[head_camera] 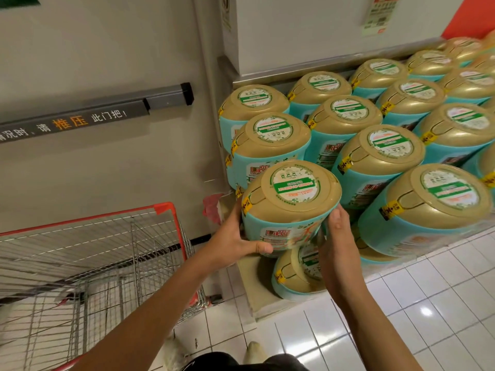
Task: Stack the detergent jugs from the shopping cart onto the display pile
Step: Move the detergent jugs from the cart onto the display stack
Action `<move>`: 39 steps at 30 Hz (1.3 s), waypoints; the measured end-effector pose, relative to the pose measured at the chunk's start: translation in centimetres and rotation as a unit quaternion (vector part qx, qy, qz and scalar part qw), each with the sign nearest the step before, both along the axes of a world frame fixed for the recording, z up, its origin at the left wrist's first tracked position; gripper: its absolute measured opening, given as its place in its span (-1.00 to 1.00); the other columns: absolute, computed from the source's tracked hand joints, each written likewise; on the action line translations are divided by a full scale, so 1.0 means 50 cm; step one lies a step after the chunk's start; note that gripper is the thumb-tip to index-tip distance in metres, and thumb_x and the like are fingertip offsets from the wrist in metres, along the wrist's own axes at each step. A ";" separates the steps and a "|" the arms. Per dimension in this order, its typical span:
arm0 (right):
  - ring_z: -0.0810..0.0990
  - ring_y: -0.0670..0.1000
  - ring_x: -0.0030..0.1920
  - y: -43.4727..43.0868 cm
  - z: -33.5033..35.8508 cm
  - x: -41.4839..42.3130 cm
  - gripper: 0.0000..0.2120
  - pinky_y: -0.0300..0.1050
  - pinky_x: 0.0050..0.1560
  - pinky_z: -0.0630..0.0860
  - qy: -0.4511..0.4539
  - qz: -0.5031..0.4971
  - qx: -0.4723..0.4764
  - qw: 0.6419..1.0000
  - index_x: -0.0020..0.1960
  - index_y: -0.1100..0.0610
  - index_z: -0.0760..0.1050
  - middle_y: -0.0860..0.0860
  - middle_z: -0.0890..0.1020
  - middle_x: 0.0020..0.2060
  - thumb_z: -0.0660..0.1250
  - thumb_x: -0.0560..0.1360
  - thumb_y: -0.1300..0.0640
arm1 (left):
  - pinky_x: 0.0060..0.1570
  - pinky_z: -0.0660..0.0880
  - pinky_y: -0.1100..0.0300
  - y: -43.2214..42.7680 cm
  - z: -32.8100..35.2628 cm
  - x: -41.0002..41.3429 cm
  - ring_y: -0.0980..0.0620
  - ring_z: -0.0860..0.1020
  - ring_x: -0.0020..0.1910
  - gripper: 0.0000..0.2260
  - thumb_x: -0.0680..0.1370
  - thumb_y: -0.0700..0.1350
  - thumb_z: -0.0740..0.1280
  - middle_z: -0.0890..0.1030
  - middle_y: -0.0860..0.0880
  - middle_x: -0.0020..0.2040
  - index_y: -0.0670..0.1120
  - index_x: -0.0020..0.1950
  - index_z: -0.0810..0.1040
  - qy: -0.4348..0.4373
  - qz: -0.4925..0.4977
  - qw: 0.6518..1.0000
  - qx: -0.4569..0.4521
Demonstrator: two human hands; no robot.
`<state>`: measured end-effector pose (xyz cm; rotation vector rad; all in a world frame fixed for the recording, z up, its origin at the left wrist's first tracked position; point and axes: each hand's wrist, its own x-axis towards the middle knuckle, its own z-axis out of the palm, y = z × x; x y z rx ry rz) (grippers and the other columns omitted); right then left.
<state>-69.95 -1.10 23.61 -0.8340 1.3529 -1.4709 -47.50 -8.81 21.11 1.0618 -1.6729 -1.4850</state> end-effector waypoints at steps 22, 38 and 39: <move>0.52 -0.49 0.19 0.001 0.009 0.023 -0.23 -0.57 -0.04 0.50 0.069 -0.058 0.042 0.995 0.63 -0.07 0.32 -0.13 0.59 0.41 0.41 0.49 -0.27 | 0.37 0.36 0.49 -0.028 0.030 -0.054 0.44 0.30 0.49 0.07 0.19 0.36 0.68 0.31 0.39 0.53 0.50 0.54 0.11 -0.058 0.055 0.995 -0.062; 0.65 -0.06 0.24 0.109 -0.021 0.117 -0.69 -0.08 0.24 0.61 0.129 -0.079 -0.004 0.989 0.32 -0.10 0.55 -0.11 0.66 0.20 0.38 0.66 0.22 | 0.23 0.62 0.19 0.033 -0.022 0.022 0.15 0.59 0.33 -0.34 0.41 0.20 0.54 0.51 0.33 0.36 0.58 0.39 0.32 0.029 0.094 0.995 0.019; 0.66 -0.04 0.22 0.110 -0.021 0.132 -0.72 -0.10 0.23 0.61 0.127 -0.057 -0.006 0.990 0.29 -0.08 0.56 -0.08 0.67 0.18 0.38 0.65 0.20 | 0.20 0.61 0.22 0.042 -0.025 0.040 0.17 0.61 0.31 -0.43 0.44 0.19 0.51 0.54 0.35 0.32 0.55 0.37 0.37 0.025 0.102 0.994 0.012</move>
